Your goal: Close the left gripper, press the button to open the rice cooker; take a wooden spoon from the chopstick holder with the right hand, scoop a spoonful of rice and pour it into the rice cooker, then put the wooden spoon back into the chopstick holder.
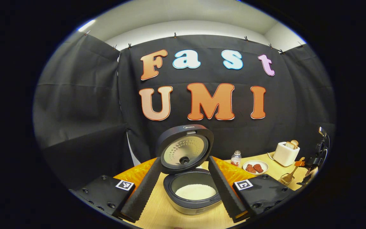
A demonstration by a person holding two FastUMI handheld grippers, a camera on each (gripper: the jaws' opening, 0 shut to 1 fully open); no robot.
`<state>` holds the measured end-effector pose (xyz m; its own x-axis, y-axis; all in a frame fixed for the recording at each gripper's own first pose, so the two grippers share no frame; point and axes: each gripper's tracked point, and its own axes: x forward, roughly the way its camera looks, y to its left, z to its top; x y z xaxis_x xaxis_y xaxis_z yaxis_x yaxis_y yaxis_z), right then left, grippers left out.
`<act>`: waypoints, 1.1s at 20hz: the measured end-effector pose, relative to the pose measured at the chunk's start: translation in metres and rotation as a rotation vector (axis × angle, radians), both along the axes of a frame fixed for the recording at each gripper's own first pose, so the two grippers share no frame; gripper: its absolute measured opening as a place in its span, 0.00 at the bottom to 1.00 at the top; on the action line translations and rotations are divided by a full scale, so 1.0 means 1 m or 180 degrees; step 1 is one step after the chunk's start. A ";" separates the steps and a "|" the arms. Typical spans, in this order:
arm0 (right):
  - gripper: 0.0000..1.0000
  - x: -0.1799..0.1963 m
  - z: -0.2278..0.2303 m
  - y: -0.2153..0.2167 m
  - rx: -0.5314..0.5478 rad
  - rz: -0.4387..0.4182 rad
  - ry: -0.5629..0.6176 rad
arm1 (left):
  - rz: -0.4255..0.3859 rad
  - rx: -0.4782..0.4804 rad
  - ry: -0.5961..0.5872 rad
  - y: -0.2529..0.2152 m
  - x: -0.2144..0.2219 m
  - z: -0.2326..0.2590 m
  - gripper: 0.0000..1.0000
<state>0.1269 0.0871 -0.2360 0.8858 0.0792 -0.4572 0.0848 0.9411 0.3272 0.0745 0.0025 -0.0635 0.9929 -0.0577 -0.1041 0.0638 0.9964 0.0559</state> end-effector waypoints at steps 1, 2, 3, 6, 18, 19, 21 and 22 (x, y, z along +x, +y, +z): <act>0.10 -0.004 0.000 -0.002 0.0049 -0.0049 0.0022 | 0.0011 0.0007 0.0004 0.001 0.001 0.000 1.00; 0.10 0.003 -0.004 -0.001 0.0086 -0.0063 0.0038 | 0.0024 0.0015 0.0011 0.002 0.001 -0.002 1.00; 0.10 0.006 -0.006 -0.003 0.0122 -0.0084 0.0037 | 0.0035 0.0022 0.0015 0.004 0.001 -0.001 1.00; 0.17 0.004 -0.006 -0.011 0.0202 -0.0116 0.0073 | 0.0070 0.0019 0.0012 0.009 0.002 -0.001 0.99; 0.95 -0.009 0.060 -0.042 -0.0384 -0.0131 -0.0138 | 0.0092 -0.0151 -0.0009 0.010 -0.002 0.009 0.98; 0.95 -0.010 0.073 -0.041 -0.0413 -0.0115 -0.0189 | 0.0098 -0.0183 -0.0010 0.009 0.000 0.012 0.98; 0.95 -0.015 0.095 -0.034 -0.0450 -0.0031 -0.0300 | 0.0165 -0.0219 -0.0036 0.013 0.008 0.025 0.97; 0.95 -0.019 0.105 -0.032 -0.0462 0.0000 -0.0356 | 0.0173 -0.0244 -0.0077 0.014 0.014 0.034 0.97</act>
